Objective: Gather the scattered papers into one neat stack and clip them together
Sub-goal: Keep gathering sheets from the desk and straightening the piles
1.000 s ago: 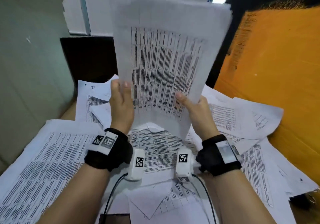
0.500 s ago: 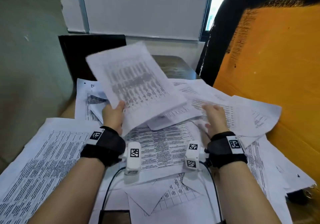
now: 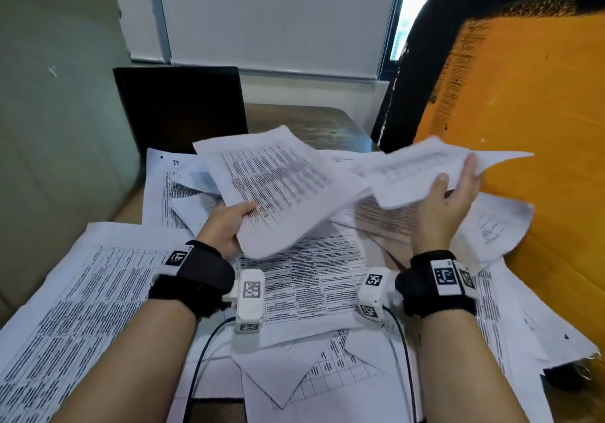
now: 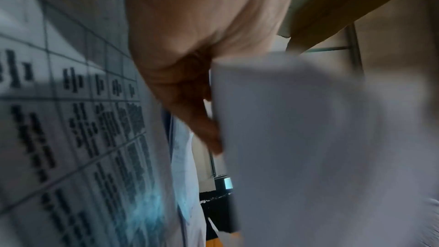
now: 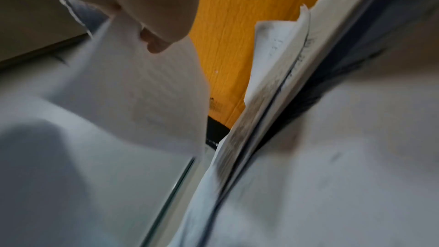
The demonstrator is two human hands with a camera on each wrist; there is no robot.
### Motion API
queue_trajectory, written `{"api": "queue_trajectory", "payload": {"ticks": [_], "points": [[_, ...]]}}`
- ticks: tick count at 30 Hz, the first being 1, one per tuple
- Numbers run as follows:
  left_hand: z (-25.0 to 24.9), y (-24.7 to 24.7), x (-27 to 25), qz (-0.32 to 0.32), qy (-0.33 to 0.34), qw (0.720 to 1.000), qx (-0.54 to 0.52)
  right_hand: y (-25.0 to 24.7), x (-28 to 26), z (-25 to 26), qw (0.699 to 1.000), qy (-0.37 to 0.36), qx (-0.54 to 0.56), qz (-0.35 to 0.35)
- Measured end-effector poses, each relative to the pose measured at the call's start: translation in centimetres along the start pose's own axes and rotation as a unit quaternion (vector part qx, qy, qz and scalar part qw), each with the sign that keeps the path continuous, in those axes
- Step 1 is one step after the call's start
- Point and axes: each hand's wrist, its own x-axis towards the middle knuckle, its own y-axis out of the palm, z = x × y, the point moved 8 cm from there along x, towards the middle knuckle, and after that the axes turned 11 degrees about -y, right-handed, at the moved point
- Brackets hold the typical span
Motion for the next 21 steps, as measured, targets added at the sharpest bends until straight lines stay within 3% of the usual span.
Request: {"api": "queue_trajectory", "payload": {"ticks": [1,3,5,7,8,10,11,12,13,16,19,21], "points": [[0.9,0.1,0.4,0.002,-0.033,0.999,0.016,-0.3,0.2,-0.6,0.998,0.011,0.053,-0.026],[2.7,0.0,1.2,0.001,-0.085,0.994,0.062,-0.6,0.1,-2.4,0.977,0.100,0.175,-0.066],[3.4,-0.3,1.7,0.003,-0.100,0.991,0.094,-0.9,-0.6,-4.2,0.957,0.193,0.208,-0.057],[3.7,-0.4,2.2,0.008,-0.106,0.990,0.097,-0.3,-2.2,-3.8,0.954,0.240,0.180,0.003],[3.7,-0.5,2.5,0.008,-0.105,0.990,0.089,0.7,-3.3,-3.4,0.934,0.284,0.212,0.045],[3.5,-0.8,2.6,-0.002,-0.094,0.993,0.077,3.8,-4.9,-3.1,0.865,0.361,0.315,0.148],[3.4,-1.1,2.8,-0.005,-0.092,0.993,0.073,4.8,-5.4,-3.4,0.840,0.389,0.344,0.159],[3.6,-1.3,3.3,-0.009,-0.093,0.993,0.065,5.9,-6.6,-3.2,0.793,0.443,0.377,0.180],[3.7,-1.8,3.6,-0.021,-0.096,0.993,0.068,6.6,-7.7,-2.8,0.782,0.464,0.344,0.235],[4.1,-2.3,5.1,-0.019,-0.098,0.994,0.042,6.7,-10.1,-3.7,0.797,0.464,0.131,0.363],[4.2,-2.3,5.7,-0.023,-0.093,0.995,0.036,6.0,-10.7,-4.0,0.787,0.458,0.082,0.405],[4.1,-2.7,6.2,-0.034,-0.077,0.996,0.041,5.8,-10.9,-3.7,0.761,0.458,0.063,0.455]]}}
